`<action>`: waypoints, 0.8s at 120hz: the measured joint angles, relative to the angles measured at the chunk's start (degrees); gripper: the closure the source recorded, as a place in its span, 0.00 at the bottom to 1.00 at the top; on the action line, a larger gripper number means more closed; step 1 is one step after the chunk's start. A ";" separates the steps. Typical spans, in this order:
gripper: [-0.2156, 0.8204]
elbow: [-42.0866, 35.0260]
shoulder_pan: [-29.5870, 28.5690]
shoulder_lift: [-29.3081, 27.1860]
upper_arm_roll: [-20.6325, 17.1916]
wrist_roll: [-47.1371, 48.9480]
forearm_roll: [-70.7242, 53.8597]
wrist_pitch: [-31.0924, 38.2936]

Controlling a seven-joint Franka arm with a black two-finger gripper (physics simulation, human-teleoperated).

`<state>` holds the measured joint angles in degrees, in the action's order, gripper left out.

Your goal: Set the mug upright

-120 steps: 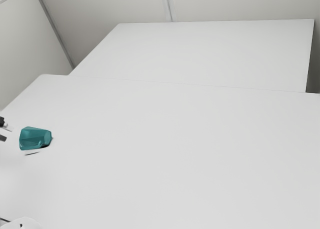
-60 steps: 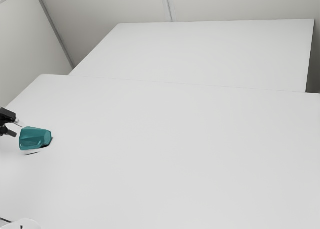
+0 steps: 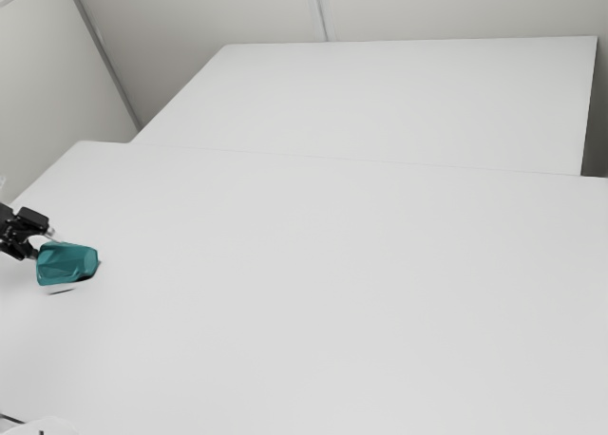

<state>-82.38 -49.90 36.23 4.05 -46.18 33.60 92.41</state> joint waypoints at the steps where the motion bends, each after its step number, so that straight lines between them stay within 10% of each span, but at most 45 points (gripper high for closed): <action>1: 0.23 0.00 0.02 0.01 -0.02 0.03 0.01 0.01; 36: 0.25 -0.30 0.33 0.59 -1.86 0.88 0.11 1.28; 96: 0.74 -0.36 0.25 -0.20 -3.18 1.61 -0.16 2.11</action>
<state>-82.74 -49.65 36.02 0.87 -44.57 33.44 94.52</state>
